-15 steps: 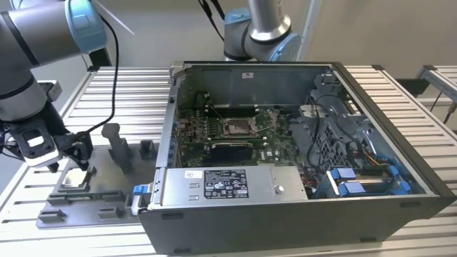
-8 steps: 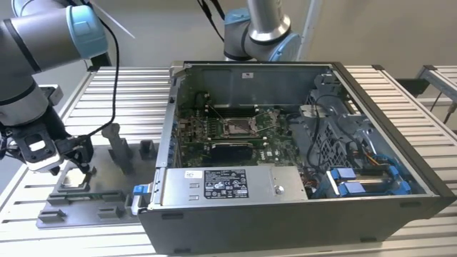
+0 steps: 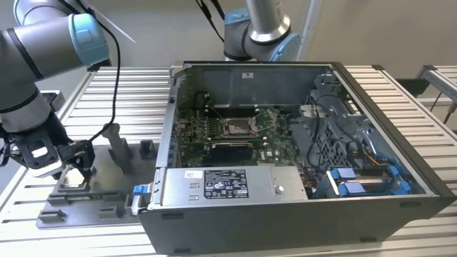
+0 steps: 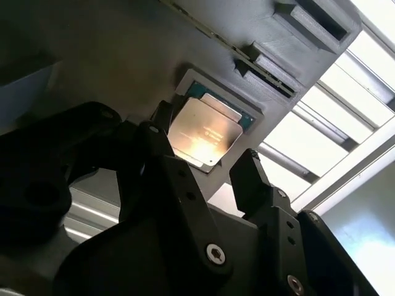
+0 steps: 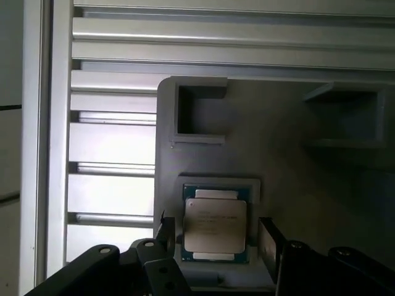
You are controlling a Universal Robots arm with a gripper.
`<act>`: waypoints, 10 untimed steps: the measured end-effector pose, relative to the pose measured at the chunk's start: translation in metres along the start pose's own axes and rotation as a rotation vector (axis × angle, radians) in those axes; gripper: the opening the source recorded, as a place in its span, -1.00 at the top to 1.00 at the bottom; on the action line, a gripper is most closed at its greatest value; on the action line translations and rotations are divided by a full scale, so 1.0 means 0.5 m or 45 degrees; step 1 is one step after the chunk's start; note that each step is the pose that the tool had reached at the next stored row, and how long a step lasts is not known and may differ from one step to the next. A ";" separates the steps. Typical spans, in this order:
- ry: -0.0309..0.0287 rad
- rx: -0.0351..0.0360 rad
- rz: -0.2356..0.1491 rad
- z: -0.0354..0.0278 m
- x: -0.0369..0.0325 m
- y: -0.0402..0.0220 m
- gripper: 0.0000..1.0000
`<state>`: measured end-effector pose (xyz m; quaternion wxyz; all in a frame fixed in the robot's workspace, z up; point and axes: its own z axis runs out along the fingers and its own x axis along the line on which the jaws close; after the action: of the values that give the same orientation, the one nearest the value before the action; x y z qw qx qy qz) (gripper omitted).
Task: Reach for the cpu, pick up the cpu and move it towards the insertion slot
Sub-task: 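Pick up the cpu and move it towards the insertion slot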
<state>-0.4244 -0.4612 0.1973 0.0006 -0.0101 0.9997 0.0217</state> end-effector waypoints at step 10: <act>0.0002 0.0002 0.000 0.010 0.002 -0.003 -1.00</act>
<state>-0.4251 -0.4625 0.1921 0.0006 -0.0102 0.9997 0.0216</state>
